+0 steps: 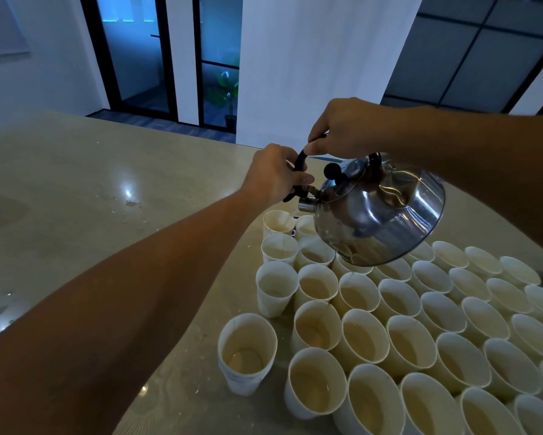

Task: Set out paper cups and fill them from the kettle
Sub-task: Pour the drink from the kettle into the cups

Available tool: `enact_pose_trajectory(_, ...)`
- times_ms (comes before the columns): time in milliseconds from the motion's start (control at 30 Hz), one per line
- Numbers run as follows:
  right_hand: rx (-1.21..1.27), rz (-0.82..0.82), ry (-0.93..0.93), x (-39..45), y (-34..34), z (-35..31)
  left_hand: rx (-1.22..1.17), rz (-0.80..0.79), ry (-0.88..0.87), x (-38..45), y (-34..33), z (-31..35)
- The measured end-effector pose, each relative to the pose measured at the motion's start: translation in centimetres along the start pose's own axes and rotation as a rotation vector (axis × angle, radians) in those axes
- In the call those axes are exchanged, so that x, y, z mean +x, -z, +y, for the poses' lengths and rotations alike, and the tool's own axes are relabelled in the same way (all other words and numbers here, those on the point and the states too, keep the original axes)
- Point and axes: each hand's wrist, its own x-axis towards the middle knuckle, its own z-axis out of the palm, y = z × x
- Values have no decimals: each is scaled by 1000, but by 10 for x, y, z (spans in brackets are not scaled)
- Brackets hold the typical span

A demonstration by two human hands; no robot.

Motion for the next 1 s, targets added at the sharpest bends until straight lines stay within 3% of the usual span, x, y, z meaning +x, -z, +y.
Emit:
enact_pose_trajectory(400, 276, 138, -6, -33, 3, 21, 114, 46, -89, -13, 21, 26)
enact_pose_trajectory(1000, 2, 23, 133, -42, 1, -19, 11, -21, -3, -50, 19, 3)
